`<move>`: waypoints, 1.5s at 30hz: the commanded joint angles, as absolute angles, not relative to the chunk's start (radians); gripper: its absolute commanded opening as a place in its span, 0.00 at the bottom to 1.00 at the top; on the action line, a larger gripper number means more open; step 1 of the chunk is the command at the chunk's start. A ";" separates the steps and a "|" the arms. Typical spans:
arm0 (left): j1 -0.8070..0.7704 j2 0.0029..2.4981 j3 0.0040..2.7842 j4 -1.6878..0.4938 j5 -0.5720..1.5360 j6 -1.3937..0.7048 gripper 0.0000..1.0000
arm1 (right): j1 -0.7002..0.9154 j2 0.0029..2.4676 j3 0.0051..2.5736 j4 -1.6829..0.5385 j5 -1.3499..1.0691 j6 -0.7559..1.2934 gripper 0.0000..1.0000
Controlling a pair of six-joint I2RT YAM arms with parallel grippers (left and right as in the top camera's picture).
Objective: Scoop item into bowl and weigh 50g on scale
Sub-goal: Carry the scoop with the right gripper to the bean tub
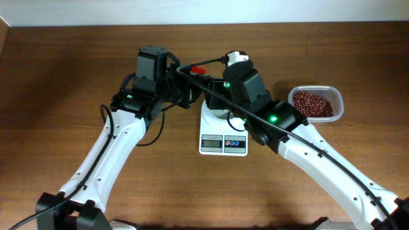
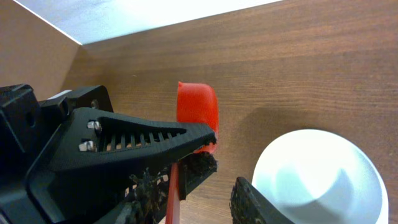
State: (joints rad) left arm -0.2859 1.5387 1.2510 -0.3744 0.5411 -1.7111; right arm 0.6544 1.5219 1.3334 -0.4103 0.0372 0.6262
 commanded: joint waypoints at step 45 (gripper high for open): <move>-0.239 1.523 1.261 -0.481 0.534 -0.186 0.99 | -0.210 1.703 1.842 -1.421 -0.078 -0.033 0.04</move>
